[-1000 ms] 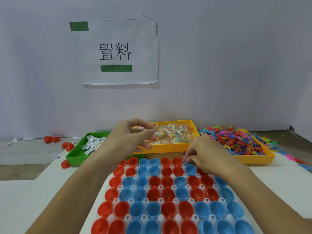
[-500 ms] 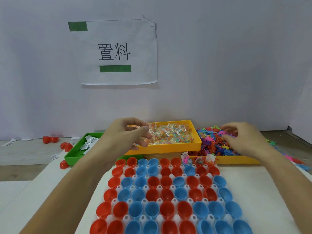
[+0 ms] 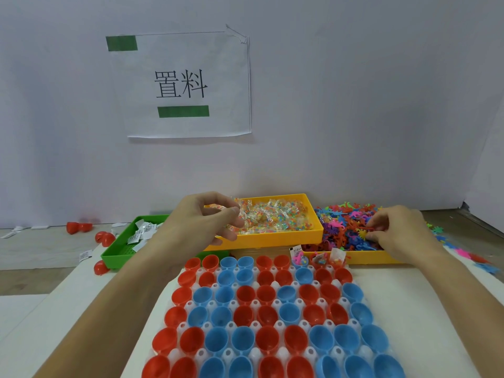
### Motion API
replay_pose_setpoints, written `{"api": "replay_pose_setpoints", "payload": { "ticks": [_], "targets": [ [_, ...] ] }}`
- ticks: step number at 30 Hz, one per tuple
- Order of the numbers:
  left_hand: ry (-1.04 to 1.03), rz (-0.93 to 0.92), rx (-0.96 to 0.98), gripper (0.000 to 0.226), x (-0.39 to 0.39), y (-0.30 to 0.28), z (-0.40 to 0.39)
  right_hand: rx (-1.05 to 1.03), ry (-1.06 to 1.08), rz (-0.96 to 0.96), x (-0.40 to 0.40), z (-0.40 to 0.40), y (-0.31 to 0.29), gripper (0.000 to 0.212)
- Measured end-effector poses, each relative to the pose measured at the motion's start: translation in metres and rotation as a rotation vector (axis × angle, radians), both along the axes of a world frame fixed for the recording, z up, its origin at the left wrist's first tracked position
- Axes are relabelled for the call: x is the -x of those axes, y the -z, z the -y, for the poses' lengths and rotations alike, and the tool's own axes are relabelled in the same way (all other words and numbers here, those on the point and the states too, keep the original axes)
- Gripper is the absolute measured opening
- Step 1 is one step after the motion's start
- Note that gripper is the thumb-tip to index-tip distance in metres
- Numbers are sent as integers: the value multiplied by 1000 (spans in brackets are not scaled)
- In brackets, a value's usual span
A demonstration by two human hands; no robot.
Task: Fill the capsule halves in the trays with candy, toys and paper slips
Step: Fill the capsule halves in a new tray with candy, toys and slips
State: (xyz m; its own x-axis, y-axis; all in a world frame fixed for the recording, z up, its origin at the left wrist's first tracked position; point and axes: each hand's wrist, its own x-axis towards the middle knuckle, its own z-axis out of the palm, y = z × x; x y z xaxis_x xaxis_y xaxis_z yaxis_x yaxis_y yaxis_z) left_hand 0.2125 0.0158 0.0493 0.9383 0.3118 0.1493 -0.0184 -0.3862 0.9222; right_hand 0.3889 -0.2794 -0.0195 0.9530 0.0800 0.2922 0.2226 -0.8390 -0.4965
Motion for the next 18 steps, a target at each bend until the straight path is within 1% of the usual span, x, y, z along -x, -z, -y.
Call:
{"api": "replay_pose_setpoints", "payload": {
  "ticks": [4, 11, 15, 18],
  "targets": [
    [-7, 7, 0, 8, 0, 0, 1, 10, -2, 52, 0, 0, -1, 18],
    [-8, 15, -9, 7, 0, 0, 3, -23, 3, 105, 0, 0, -4, 7],
    [-2, 19, -6, 7, 1, 0, 3, -23, 11, 146, 0, 0, -5, 8],
    [-2, 21, -1, 7, 1, -1, 4, -78, 16, 188, 1, 0, -6, 10]
  ]
}}
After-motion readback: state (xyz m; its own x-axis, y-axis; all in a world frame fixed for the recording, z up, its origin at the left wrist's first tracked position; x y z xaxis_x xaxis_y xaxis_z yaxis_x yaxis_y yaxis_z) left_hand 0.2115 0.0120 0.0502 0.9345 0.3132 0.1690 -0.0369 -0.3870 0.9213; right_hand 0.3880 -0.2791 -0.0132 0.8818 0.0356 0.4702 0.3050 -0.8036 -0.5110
